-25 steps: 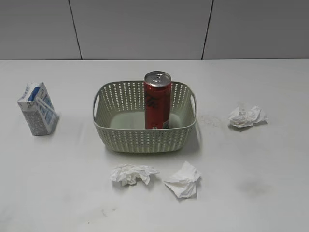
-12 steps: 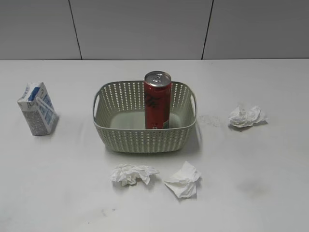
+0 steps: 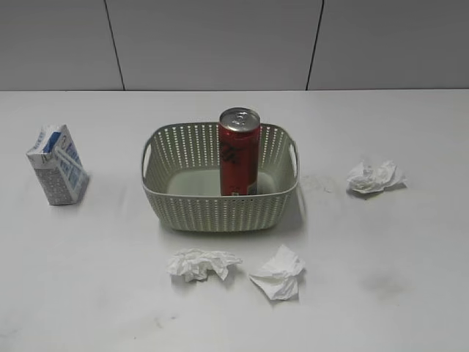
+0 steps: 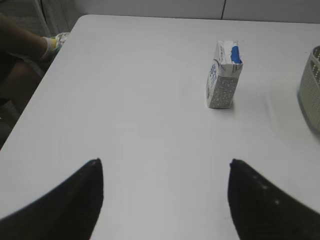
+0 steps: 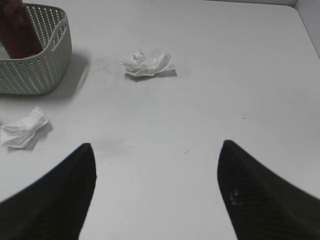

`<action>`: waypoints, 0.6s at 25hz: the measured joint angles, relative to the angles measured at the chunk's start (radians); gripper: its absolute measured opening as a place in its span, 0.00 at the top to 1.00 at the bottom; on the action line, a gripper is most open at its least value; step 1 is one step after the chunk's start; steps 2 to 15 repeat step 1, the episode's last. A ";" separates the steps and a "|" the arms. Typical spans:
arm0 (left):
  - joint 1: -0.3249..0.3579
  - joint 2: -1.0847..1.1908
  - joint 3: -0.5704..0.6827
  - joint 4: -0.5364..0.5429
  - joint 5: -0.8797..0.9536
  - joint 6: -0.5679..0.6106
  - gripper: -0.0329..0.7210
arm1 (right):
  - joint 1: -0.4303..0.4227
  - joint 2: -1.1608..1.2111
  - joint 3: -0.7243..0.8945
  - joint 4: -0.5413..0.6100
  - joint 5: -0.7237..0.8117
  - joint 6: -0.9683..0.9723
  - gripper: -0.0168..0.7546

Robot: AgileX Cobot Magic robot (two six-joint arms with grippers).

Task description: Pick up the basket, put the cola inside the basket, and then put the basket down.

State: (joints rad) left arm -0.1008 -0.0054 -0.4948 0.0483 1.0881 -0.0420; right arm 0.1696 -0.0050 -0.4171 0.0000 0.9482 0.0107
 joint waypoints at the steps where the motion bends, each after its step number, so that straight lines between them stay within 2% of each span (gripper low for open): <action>1: 0.000 0.000 0.000 0.000 0.000 0.000 0.17 | 0.000 0.000 0.000 0.000 0.000 0.000 0.22; 15: 0.000 0.000 0.000 0.000 0.000 0.000 0.17 | 0.000 0.000 0.000 0.000 0.000 0.000 0.22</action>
